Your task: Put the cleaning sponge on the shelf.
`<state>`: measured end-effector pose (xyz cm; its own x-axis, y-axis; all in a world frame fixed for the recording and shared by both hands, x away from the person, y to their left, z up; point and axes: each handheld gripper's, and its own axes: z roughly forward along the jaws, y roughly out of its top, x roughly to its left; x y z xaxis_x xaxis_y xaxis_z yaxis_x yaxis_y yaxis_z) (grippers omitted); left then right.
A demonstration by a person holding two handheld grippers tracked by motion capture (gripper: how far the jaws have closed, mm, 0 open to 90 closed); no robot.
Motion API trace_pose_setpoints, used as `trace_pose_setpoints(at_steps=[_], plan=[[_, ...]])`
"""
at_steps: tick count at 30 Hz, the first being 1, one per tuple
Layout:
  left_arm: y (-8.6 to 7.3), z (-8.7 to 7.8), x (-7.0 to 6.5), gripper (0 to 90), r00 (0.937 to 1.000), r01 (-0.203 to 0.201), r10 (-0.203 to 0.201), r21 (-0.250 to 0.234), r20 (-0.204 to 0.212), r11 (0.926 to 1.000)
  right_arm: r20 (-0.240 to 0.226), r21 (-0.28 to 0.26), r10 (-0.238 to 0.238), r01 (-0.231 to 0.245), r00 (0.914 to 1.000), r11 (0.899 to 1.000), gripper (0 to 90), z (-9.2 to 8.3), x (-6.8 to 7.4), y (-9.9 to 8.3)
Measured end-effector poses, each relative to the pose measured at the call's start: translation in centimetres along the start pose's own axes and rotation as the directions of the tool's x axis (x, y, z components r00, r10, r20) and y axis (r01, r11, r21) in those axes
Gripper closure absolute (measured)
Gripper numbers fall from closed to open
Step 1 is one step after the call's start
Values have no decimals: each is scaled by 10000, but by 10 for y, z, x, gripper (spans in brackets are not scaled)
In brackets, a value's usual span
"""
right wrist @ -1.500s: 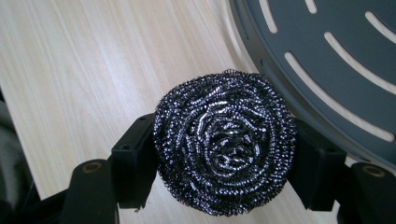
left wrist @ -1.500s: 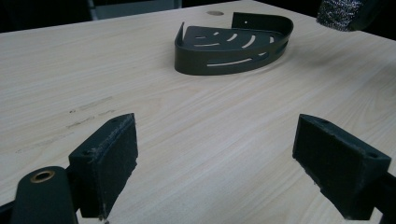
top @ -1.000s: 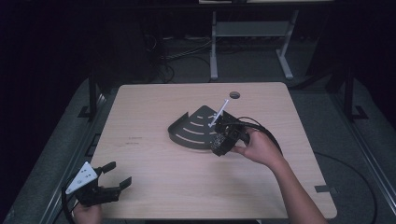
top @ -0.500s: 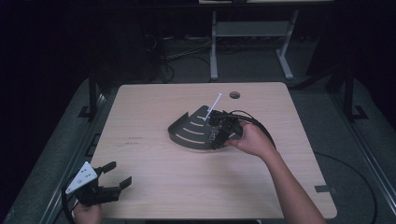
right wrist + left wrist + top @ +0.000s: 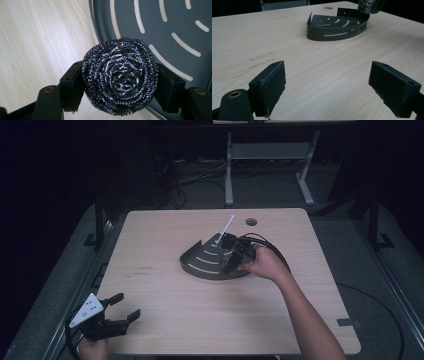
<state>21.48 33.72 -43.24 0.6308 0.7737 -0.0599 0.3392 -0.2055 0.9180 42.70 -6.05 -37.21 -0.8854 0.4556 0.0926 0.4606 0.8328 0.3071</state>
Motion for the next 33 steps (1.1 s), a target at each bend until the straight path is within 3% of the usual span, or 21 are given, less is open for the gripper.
trace_pose_setpoints(at_steps=[29, 33], plan=[[0, 2, -1, 133, 10000, -39, 39, 47, 33, 10000, -125, -124, 1167, -1169, 9931, 9931, 320, 26, -41, 5], [0, 2, -1, 133, 10000, -45, 45, 50, 38, 10000, 2, -27, 1139, -1139, 9935, 9935, 320, 29, -43, 10]])
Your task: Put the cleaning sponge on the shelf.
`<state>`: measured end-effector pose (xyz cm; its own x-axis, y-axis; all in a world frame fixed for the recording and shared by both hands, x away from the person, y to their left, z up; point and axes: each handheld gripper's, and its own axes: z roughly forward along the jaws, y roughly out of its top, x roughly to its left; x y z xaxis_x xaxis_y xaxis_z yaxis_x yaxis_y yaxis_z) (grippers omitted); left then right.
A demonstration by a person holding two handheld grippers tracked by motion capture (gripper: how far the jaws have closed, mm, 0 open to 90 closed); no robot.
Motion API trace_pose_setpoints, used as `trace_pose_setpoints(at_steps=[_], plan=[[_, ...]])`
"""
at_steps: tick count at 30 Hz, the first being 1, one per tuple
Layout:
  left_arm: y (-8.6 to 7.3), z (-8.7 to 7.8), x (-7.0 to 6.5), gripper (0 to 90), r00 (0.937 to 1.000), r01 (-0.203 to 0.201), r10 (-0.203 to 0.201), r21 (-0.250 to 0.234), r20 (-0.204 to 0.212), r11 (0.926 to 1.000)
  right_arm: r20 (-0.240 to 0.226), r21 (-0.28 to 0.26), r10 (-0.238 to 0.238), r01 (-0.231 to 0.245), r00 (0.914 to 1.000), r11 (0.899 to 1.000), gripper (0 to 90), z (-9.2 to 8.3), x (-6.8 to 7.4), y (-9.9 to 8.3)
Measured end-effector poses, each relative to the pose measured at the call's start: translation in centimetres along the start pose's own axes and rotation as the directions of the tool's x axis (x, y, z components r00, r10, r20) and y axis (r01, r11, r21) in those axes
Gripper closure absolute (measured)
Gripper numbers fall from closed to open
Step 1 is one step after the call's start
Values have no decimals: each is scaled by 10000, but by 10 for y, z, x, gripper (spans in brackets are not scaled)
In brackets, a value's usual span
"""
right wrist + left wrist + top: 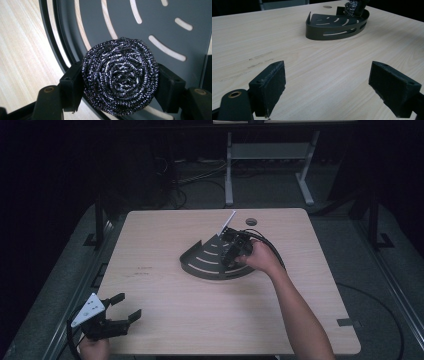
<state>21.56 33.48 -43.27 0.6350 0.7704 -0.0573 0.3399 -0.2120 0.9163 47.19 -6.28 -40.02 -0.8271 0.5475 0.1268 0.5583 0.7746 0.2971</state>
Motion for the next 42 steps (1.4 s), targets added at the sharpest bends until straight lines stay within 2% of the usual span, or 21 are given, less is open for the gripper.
trace_pose_setpoints(at_steps=[10, 22, 42], plan=[[0, -1, 1, 133, 10000, -10, 10, -6, 15, 10000, 116, 261, 42, -45, 9999, 9996, 319, 15, -2, 10], [0, -1, 0, 133, 10000, -1, 1, -10, 13, 10000, 219, 539, 229, -241, 9995, 9983, 317, 32, -5, 13], [1, 1, 0, 133, 10000, -24, 24, 16, 15, 10000, 174, 569, 429, -439, 9989, 9974, 299, 40, -7, 9]])
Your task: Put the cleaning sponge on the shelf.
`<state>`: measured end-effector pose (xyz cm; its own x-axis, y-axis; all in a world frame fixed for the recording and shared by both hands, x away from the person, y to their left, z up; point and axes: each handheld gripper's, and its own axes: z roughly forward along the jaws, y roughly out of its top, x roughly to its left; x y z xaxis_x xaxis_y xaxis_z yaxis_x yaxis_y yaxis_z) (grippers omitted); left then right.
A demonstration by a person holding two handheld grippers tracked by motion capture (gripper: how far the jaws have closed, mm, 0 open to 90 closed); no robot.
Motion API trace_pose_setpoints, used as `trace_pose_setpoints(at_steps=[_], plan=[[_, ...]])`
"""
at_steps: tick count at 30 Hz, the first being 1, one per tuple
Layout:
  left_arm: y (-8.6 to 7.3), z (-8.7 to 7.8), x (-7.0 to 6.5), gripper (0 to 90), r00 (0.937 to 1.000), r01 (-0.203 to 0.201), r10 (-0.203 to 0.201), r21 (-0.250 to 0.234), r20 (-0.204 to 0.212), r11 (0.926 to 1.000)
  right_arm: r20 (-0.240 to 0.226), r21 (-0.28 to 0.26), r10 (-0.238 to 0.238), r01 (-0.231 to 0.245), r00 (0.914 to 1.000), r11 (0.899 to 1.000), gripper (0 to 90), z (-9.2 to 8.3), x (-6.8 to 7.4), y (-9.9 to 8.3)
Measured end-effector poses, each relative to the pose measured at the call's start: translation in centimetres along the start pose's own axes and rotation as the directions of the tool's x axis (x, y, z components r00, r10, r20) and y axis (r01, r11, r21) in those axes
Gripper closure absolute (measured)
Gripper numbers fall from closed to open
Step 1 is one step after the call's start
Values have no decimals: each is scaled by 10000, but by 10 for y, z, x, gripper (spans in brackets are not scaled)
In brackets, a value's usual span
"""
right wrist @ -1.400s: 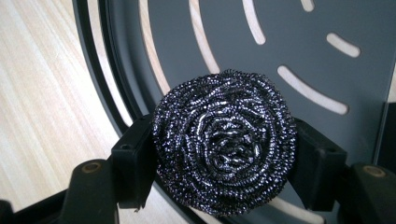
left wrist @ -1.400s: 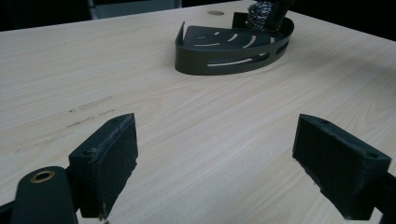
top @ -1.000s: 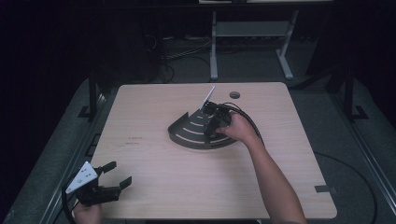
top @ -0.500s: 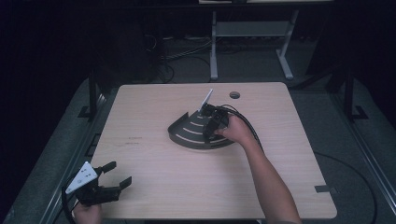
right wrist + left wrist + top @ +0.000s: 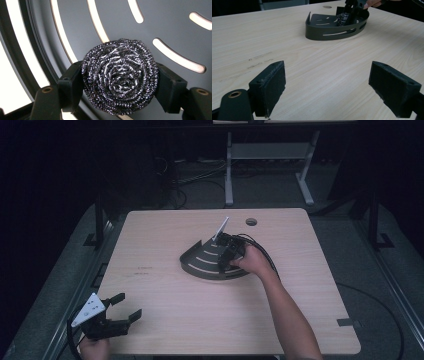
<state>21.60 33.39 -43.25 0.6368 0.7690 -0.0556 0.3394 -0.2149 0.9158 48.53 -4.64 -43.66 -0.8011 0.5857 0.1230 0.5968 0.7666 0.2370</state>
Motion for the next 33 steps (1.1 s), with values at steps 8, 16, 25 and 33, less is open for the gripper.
trace_pose_setpoints(at_steps=[8, 16, 25, 33], plan=[[0, 1, 0, 133, 10000, -29, 28, 55, 14, 10000, -25, -72, -36, 35, 10000, 10000, 278, -3, 1, -1], [0, 1, 0, 133, 10000, -11, 11, 43, -1, 10000, -61, -204, 84, -85, 9999, 9998, 219, -6, 1, -4], [-1, -1, 0, 133, 10000, 51, -51, -23, -9, 10000, 100, -423, 40, -36, 9999, 9991, 196, -18, 5, -7], [-1, 1, -1, 133, 10000, -29, 28, 74, 38, 10000, 54, -846, 87, -82, 9999, 9964, 190, -35, 5, -16]])
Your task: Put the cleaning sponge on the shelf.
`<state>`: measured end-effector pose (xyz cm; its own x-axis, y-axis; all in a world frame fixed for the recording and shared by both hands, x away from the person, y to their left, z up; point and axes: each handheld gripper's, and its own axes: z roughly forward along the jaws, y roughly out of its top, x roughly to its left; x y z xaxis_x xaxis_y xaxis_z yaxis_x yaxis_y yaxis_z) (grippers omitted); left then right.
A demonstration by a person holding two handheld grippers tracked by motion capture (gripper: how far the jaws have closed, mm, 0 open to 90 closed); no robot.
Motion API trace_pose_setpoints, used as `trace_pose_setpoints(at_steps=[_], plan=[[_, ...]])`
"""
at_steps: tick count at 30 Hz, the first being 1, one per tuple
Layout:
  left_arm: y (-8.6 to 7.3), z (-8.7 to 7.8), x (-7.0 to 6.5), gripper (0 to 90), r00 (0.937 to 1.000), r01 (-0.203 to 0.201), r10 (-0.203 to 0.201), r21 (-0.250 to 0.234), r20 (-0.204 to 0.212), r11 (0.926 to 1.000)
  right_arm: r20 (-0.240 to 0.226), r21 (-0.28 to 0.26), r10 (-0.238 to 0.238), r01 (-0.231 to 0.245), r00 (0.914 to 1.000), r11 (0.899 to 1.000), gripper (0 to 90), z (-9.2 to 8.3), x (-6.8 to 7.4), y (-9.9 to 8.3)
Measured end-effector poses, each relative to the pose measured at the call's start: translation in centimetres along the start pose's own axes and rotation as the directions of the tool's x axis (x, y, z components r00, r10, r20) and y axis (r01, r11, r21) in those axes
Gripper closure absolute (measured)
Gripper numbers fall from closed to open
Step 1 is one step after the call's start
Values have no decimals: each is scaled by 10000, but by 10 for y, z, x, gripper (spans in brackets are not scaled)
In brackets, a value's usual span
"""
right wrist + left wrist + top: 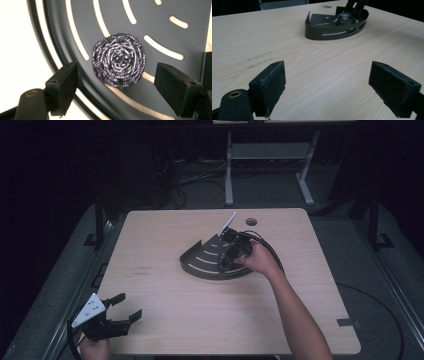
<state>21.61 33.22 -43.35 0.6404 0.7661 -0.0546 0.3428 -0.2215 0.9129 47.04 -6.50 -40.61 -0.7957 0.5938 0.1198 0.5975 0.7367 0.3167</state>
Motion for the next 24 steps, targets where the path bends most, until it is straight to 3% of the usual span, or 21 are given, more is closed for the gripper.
trace_pose_setpoints(at_steps=[24], plan=[[0, 2, -4, 133, 9999, -114, 113, 131, 70, 9998, -83, -609, 44, -49, 10000, 9981, 192, -31, 7, -45]])
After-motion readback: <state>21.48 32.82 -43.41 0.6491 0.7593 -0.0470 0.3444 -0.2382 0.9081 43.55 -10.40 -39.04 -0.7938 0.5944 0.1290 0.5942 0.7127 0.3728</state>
